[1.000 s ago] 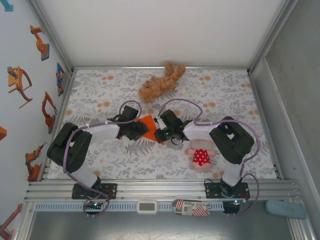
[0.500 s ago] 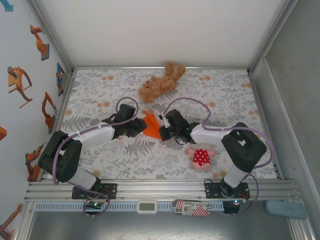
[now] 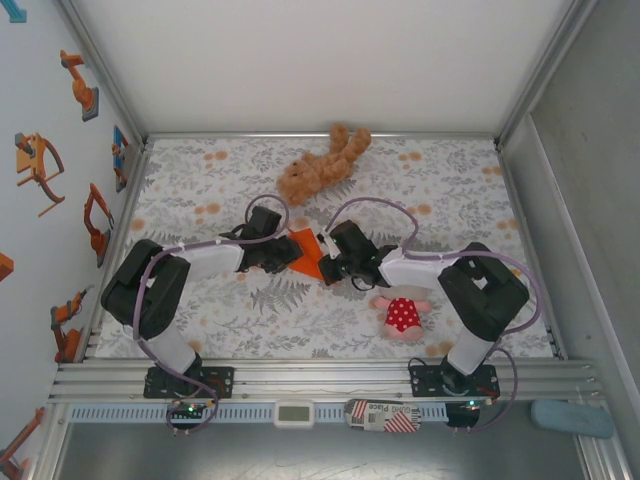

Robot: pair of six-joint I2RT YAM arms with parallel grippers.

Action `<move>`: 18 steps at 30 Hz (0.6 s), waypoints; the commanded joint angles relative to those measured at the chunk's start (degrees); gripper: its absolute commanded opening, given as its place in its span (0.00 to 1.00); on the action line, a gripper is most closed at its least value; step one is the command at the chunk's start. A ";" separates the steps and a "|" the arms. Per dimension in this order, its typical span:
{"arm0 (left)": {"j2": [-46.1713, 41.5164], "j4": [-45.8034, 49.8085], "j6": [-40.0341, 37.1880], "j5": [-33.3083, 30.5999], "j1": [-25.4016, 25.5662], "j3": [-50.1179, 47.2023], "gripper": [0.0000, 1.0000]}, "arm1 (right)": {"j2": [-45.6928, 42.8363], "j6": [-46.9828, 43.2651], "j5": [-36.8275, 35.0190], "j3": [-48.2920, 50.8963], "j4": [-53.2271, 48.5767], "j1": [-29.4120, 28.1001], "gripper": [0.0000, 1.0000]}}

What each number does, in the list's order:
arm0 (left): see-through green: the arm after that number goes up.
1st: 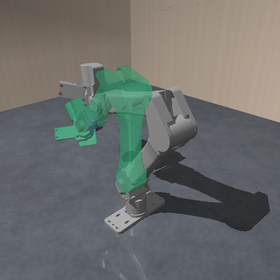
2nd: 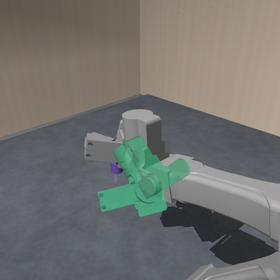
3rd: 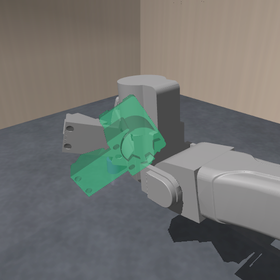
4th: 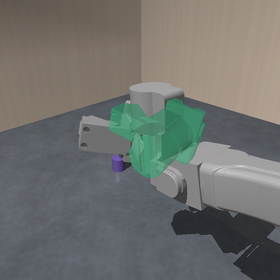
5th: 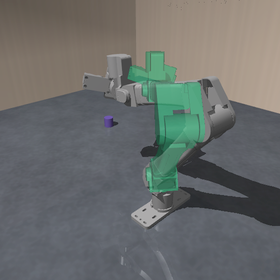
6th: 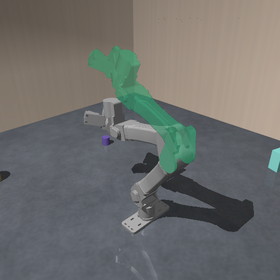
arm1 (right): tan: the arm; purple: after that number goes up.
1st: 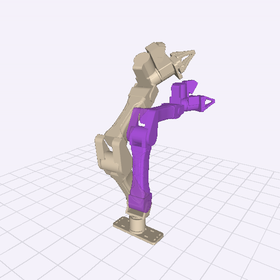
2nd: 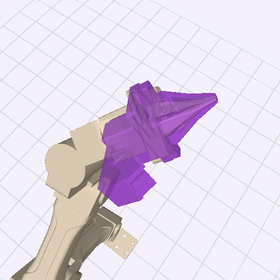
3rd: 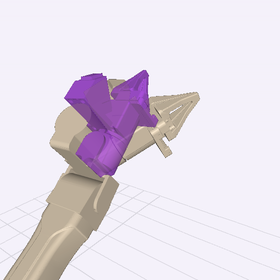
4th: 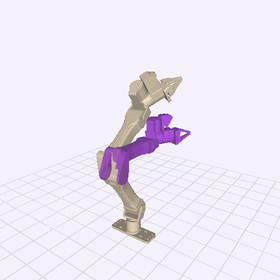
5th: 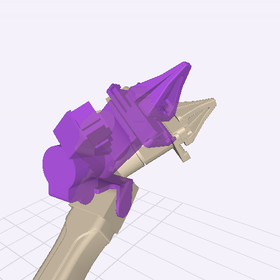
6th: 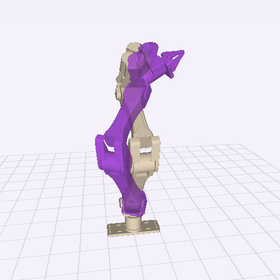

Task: Fold a paper plane with a square sheet of paper (pick it up from the middle)
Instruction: Fourth fold the wing at the center of the table.

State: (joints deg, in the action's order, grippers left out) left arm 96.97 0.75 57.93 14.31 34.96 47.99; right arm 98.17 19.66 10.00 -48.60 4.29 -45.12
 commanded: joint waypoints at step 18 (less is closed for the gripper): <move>3.42 2.55 -0.58 -1.95 0.31 -0.69 0.26 | 1.46 -3.60 1.95 -2.86 -3.05 0.41 0.22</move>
State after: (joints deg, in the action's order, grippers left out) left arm 98.67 0.84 57.93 13.06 34.96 47.88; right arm 100.38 17.85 14.09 -50.28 2.92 -44.75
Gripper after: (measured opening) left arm 0.257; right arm 0.206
